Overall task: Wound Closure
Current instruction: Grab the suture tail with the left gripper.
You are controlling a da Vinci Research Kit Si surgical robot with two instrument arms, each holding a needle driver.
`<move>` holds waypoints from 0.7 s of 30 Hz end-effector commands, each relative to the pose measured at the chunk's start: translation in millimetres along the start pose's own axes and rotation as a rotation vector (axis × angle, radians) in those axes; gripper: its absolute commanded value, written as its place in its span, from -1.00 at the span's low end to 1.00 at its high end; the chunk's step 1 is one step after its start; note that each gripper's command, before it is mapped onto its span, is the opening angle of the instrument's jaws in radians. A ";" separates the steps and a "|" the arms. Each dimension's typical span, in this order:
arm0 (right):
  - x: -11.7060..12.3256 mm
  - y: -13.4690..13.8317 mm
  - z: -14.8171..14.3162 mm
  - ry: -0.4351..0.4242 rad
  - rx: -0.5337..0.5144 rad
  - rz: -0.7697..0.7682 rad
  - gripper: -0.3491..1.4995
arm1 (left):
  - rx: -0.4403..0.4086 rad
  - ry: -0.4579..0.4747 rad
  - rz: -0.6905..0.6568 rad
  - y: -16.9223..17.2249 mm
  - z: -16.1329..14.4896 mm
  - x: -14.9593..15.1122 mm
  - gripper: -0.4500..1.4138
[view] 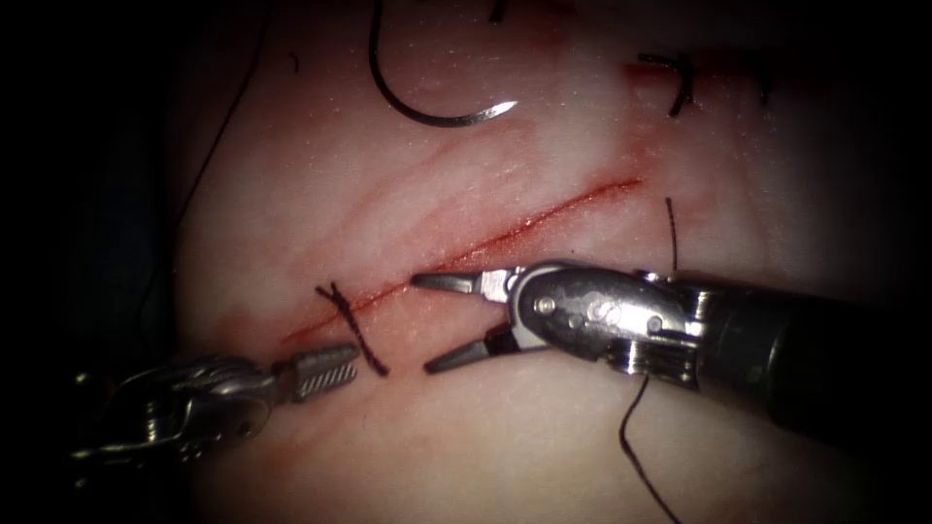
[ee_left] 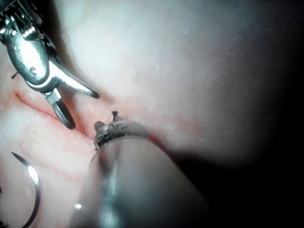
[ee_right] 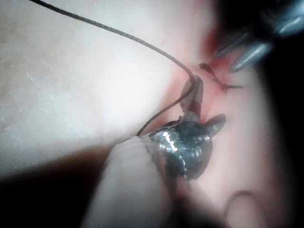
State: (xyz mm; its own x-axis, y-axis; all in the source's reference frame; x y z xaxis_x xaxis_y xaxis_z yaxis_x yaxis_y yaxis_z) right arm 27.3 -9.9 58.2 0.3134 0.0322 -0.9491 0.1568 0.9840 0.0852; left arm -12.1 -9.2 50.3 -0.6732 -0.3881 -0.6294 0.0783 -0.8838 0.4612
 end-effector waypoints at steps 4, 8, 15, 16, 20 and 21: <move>0.1 0.6 -0.2 0.002 -0.010 0.002 0.45 | 0.006 -0.009 0.001 0.1 2.2 0.7 0.25; 0.3 0.8 -0.6 0.000 -0.017 0.006 0.45 | -0.001 -0.024 0.000 0.8 3.0 0.8 0.26; 0.4 0.6 -0.7 -0.001 -0.020 0.006 0.45 | -0.032 -0.034 0.026 0.9 3.6 -0.3 0.25; 0.4 0.6 -0.6 -0.001 -0.020 0.006 0.45 | -0.032 -0.033 0.027 0.8 3.6 -0.4 0.24; 0.5 0.6 -0.6 -0.001 -0.020 0.006 0.45 | -0.036 -0.037 0.028 0.8 3.7 -0.6 0.23; 0.5 0.6 -0.6 -0.001 -0.020 0.006 0.45 | -0.036 -0.037 0.028 0.8 3.7 -0.6 0.23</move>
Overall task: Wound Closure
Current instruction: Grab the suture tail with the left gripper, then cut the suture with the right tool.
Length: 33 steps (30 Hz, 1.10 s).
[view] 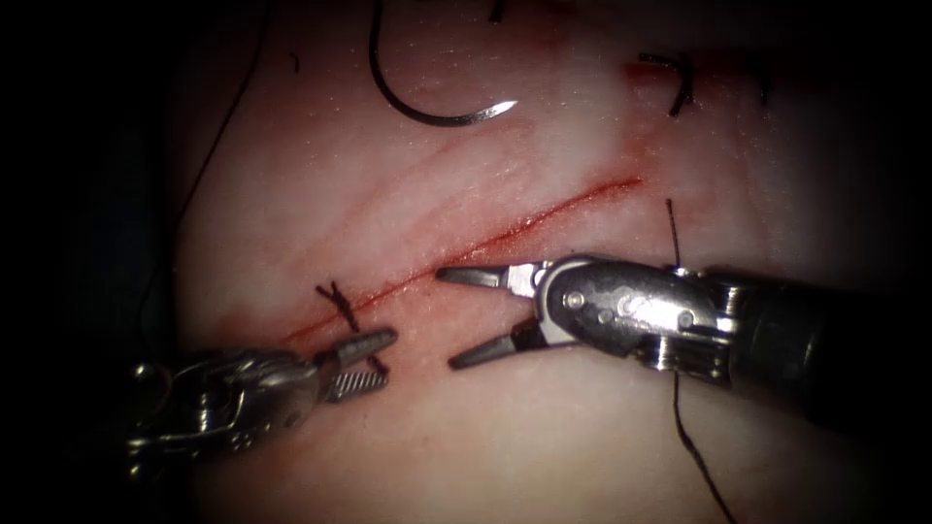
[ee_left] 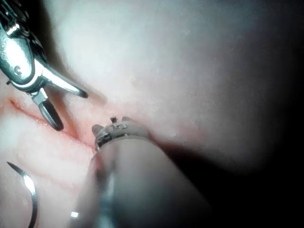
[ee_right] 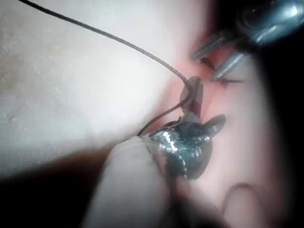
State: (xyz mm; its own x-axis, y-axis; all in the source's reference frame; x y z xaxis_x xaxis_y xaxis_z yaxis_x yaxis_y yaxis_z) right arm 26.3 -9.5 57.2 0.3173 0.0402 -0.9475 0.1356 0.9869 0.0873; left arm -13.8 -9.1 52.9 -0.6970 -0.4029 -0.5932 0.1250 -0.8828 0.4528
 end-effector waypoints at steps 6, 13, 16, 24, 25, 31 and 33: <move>-0.1 0.5 0.7 0.001 -0.003 -0.002 0.45 | 0.003 0.000 0.001 0.0 0.7 0.1 -0.89; 0.0 0.4 0.7 0.000 -0.006 -0.002 0.44 | -0.016 0.011 0.051 1.0 0.8 -0.7 -0.89; 0.2 0.4 0.7 0.000 -0.006 -0.001 0.44 | -0.013 -0.002 0.049 0.5 0.5 -0.9 -0.89; 0.4 0.3 0.9 -0.003 -0.006 0.001 0.42 | -0.015 -0.009 0.066 -0.6 0.0 -0.9 -0.89; 0.4 0.3 0.9 -0.003 -0.005 0.001 0.42 | -0.013 -0.007 0.066 -0.6 0.0 -0.9 -0.89; 0.3 0.2 1.3 0.000 -0.010 -0.002 0.40 | -0.007 0.004 0.065 -1.3 -0.8 -0.5 -0.89; 0.2 0.3 1.6 0.013 -0.009 -0.002 0.40 | 0.008 0.010 0.062 -1.5 -1.0 -0.4 -0.89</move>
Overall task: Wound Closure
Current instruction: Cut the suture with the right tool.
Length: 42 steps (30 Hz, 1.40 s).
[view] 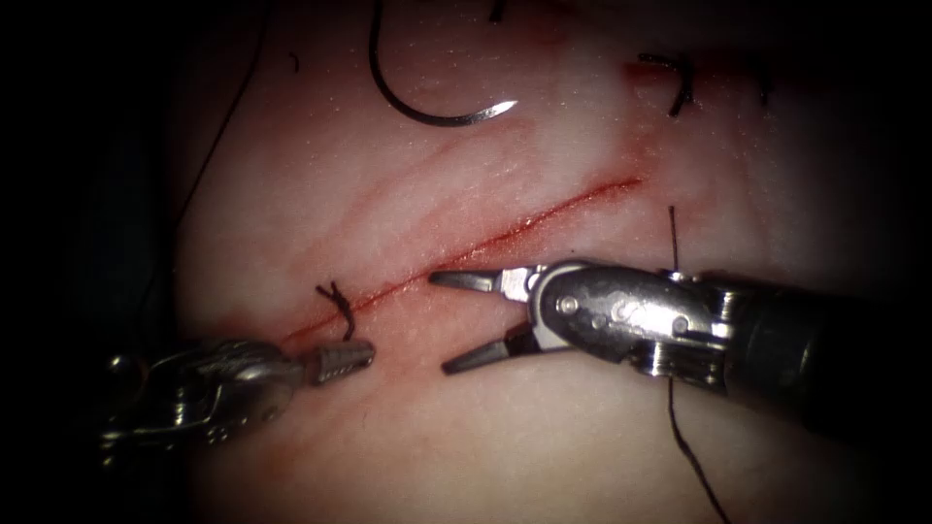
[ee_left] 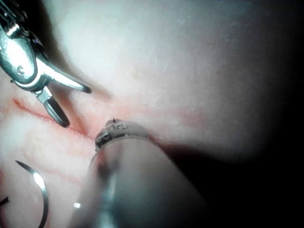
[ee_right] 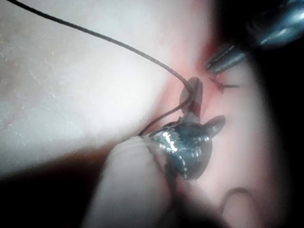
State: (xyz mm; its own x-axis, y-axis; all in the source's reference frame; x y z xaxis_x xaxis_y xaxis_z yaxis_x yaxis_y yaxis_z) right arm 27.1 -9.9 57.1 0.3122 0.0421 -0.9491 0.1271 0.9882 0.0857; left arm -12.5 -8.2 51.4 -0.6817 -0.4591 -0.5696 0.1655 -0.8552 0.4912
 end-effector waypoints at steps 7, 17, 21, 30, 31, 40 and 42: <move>-0.7 1.0 3.0 0.066 0.026 -0.009 0.33 | 0.020 0.095 -0.017 -0.6 0.1 -0.4 -0.89; -2.1 1.0 6.2 0.138 0.033 -0.099 0.31 | 0.018 0.205 -0.033 -0.5 -0.6 -0.6 -0.89; -2.1 1.1 7.3 0.194 0.042 -0.159 0.24 | 0.007 0.274 -0.014 -0.6 -0.7 -0.2 -0.89; -1.4 1.2 9.6 0.275 0.081 -0.249 0.13 | -0.010 0.314 -0.047 -1.1 -0.6 -0.3 -0.89; -1.3 1.2 9.9 0.287 0.082 -0.268 0.13 | -0.012 0.316 -0.052 -1.1 -0.6 -0.3 -0.89; -0.8 1.6 11.5 0.299 0.055 -0.309 0.13 | -0.007 0.302 -0.069 -0.9 -0.5 -0.4 -0.89; -0.8 1.6 12.2 0.296 0.052 -0.311 0.20 | -0.008 0.302 -0.075 -0.9 -0.6 -0.3 -0.89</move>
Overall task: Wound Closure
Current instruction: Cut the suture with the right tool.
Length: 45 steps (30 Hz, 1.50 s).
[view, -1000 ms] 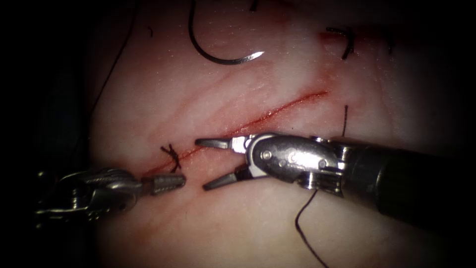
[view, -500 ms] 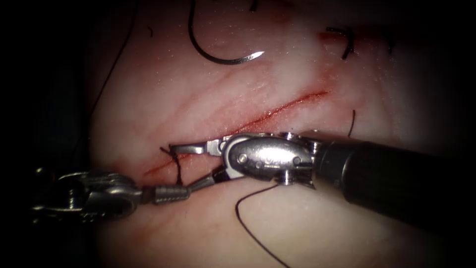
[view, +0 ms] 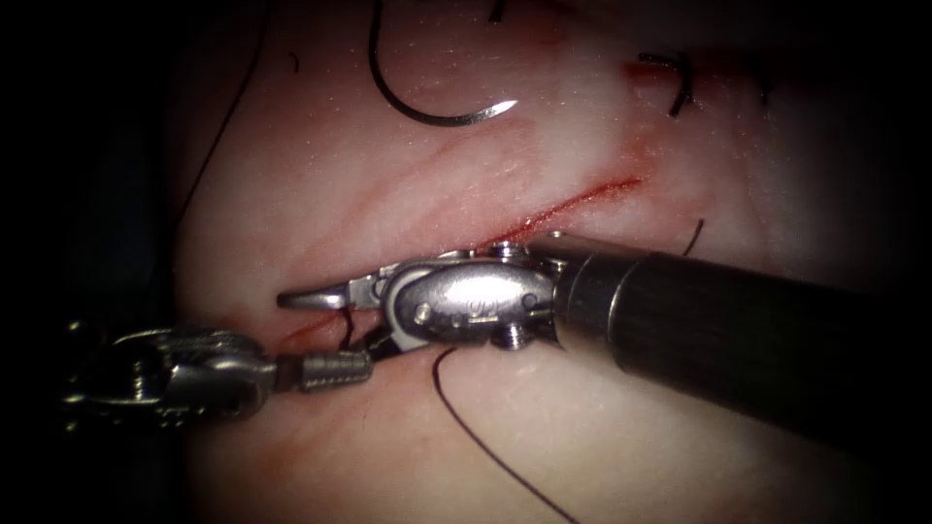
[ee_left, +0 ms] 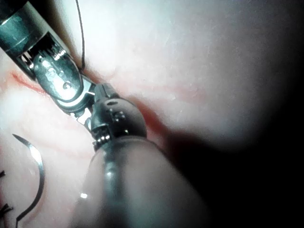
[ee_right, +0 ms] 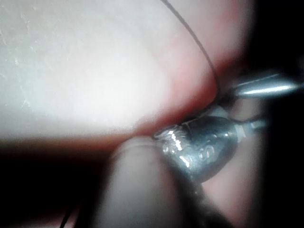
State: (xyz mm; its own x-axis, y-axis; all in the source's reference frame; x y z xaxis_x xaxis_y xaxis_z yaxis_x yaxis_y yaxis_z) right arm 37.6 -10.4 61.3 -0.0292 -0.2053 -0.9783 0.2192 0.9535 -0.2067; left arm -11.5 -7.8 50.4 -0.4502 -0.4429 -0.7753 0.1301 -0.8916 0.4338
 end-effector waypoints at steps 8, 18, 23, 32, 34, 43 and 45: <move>0.0 -1.2 1.6 -0.026 0.041 -0.013 0.54 | 0.006 -0.007 -0.010 -0.2 0.5 -0.2 -0.89; -0.1 -1.9 2.7 -0.045 0.044 -0.019 0.60 | 0.005 -0.006 -0.012 0.0 0.3 0.3 -0.89; -0.5 -1.8 3.2 -0.066 0.037 -0.020 0.60 | 0.005 -0.006 -0.012 0.0 0.3 0.4 -0.89; -0.4 -1.8 3.0 -0.095 0.113 -0.022 -1.00 | 0.005 -0.006 -0.012 0.1 0.3 0.6 -0.89; -0.4 -2.0 3.0 -0.101 0.117 -0.018 -1.00 | 0.005 -0.006 -0.012 0.1 0.3 0.6 -0.89; 0.1 -3.0 2.6 -0.091 0.168 -0.003 -1.00 | 0.003 -0.005 -0.014 0.1 -0.1 1.1 -0.89; 1.4 -4.1 2.0 -0.061 0.209 -0.010 -1.00 | -0.001 -0.001 -0.019 0.1 -0.8 1.9 -0.89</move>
State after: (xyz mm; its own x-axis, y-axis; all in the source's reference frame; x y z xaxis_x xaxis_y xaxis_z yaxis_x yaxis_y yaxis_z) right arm 38.0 -15.2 60.5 0.0227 -0.2300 -0.9729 0.4174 0.8865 -0.1998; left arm -10.9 -9.3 47.6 -0.4523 -0.4224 -0.7855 0.1222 -0.9018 0.4146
